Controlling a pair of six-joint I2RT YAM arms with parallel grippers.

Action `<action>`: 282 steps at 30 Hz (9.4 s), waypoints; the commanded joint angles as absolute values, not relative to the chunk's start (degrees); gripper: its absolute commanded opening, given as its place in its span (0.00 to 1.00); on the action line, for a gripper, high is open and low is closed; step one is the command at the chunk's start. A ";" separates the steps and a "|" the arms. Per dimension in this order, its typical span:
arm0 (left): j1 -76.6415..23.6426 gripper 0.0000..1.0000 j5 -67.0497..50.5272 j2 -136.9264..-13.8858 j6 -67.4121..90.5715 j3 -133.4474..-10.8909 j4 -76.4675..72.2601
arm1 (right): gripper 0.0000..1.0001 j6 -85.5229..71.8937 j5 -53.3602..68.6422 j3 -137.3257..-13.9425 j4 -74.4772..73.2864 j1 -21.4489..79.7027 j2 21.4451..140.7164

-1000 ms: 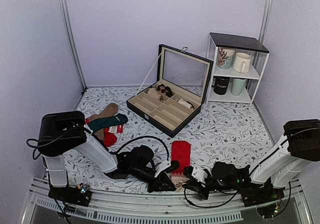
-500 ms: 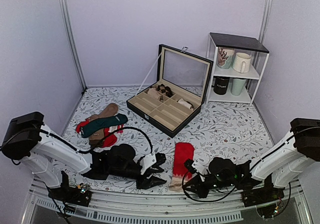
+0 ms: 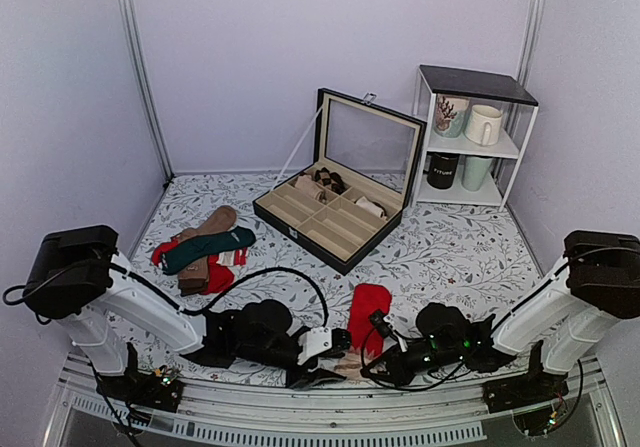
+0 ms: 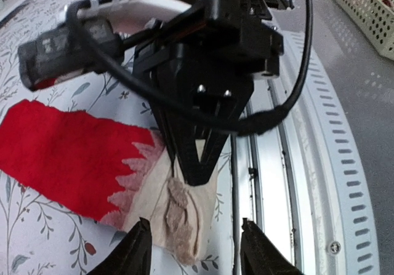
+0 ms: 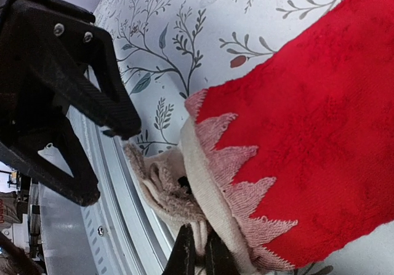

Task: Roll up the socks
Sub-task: Roll the sock at the center of the board.

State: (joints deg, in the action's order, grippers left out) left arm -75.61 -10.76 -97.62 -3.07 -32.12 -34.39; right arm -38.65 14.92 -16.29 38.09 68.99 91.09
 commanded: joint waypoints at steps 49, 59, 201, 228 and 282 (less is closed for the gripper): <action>-70.13 0.00 -20.91 -109.46 20.78 -39.99 -6.10 | 0.42 -2.18 -10.02 -7.10 39.73 79.61 66.87; -68.99 0.00 -22.17 -109.89 19.50 -40.67 -5.09 | 0.42 5.12 -10.92 -14.21 41.18 82.34 82.83; -71.01 0.00 -21.47 -110.08 10.04 -45.09 5.81 | 0.44 -8.40 -3.10 -13.89 48.33 83.85 91.77; -74.38 0.44 -8.90 -91.61 -2.87 -39.46 -17.25 | 0.00 -28.72 4.78 -12.55 29.48 73.62 86.67; -73.33 0.00 -22.05 -111.31 13.97 -53.81 16.73 | 0.50 -13.45 12.52 -2.93 49.20 68.71 70.83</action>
